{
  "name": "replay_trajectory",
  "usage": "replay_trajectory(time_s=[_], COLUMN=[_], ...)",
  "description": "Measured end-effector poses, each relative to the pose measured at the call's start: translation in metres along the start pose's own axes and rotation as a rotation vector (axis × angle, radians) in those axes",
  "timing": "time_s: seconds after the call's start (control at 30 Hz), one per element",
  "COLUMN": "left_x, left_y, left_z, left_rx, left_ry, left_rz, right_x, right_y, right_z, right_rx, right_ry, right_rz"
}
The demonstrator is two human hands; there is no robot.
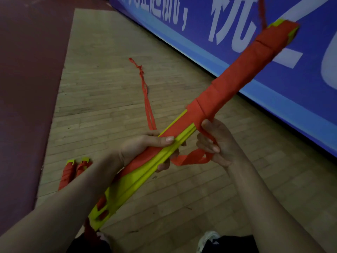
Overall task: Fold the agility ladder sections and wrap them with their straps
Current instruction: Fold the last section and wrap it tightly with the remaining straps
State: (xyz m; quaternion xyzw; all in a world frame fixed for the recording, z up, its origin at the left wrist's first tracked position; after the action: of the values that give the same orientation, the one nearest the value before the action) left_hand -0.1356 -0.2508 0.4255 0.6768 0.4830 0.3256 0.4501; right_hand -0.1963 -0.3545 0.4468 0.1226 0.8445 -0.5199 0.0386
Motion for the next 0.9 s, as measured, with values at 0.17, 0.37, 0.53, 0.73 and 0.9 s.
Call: replay_trajectory(time_s=[0.17,0.37,0.53,0.73,0.9], left_x=[-0.002,0.004,-0.001,-0.002,0.002], left_y=[-0.008,0.008,0.015,0.006,-0.005], left_z=[0.002,0.031,0.022,0.037,0.058], left_rx=[0.028,-0.508,-1.189,-1.177,-1.073], left_ry=[0.001,0.362,0.684,0.734,0.791], left_rz=[0.069,0.148,0.040,0.109,0.222], right_x=[-0.001,-0.002,-0.004,-0.002,0.003], right_y=[0.003,0.007,0.010,0.009,0.011], right_z=[-0.011,0.014,0.021,0.027,0.028], right_rx=[-0.007,-0.022,-0.003,0.110,0.243], right_ry=[-0.070,0.258,0.357,0.434,0.560], right_rz=[-0.012,-0.030,-0.053,-0.082,-0.065])
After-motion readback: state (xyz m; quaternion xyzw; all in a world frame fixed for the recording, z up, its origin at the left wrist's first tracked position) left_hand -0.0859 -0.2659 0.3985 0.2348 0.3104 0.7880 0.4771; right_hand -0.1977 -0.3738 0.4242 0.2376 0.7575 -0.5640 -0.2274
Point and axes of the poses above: each hand's wrist, its own x-axis away from the middle knuckle, its own z-axis out of the back of the hand, y = z × x, the point moved 8 cm from there along -x, towards the middle knuckle, and after that the axes turned 12 degrees about -y, right-handed, at the moved point
